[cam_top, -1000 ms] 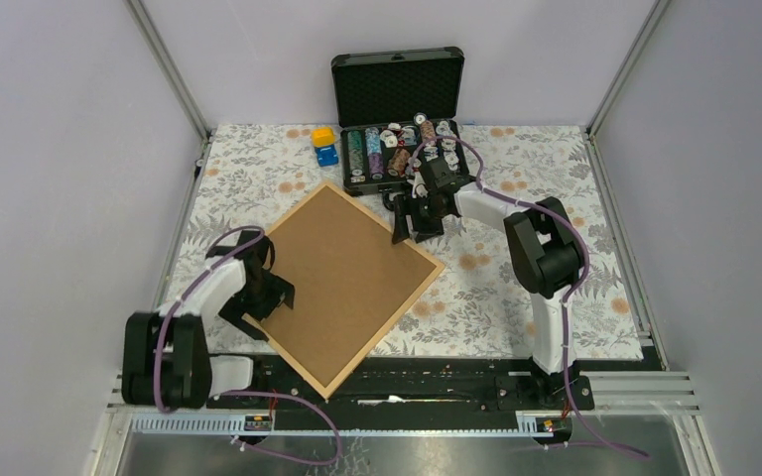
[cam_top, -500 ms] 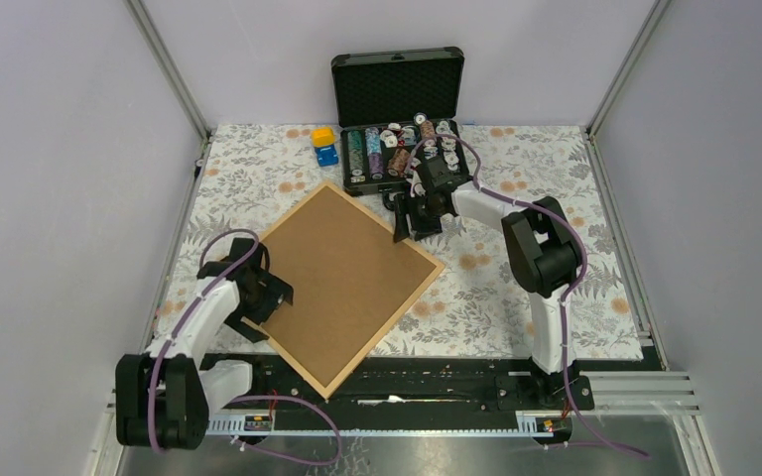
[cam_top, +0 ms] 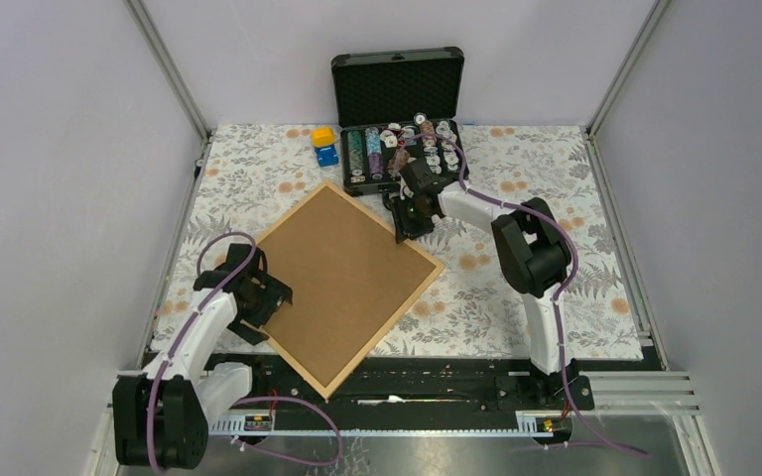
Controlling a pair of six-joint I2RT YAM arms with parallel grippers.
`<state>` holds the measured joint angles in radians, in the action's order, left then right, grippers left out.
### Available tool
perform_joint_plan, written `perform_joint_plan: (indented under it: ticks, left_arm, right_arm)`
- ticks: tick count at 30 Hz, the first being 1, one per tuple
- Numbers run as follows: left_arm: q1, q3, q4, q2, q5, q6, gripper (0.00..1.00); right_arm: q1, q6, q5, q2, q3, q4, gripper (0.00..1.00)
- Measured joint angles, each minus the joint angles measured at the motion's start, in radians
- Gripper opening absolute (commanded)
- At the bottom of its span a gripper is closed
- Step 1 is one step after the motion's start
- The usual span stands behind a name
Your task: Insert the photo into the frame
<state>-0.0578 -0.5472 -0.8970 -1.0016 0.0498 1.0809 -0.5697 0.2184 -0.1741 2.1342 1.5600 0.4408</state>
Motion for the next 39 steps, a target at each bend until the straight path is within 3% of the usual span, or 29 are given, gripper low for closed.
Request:
perform_joint_plan:
  ticks: [16,27,39]
  left_arm:
    - [0.0,0.001,-0.066,0.143,0.033,0.051,0.98]
    - [0.0,-0.013,0.001,-0.025,0.014,0.072,0.98]
    - [0.001,-0.016,-0.074,0.046,0.113,0.092,0.98]
  right_arm:
    - [0.0,0.001,0.006,0.029,0.043,0.024,0.41]
    - [0.0,0.002,-0.004,0.048,0.074,0.045,0.41]
    - [0.0,-0.001,-0.013,0.058,0.088,0.051,0.39]
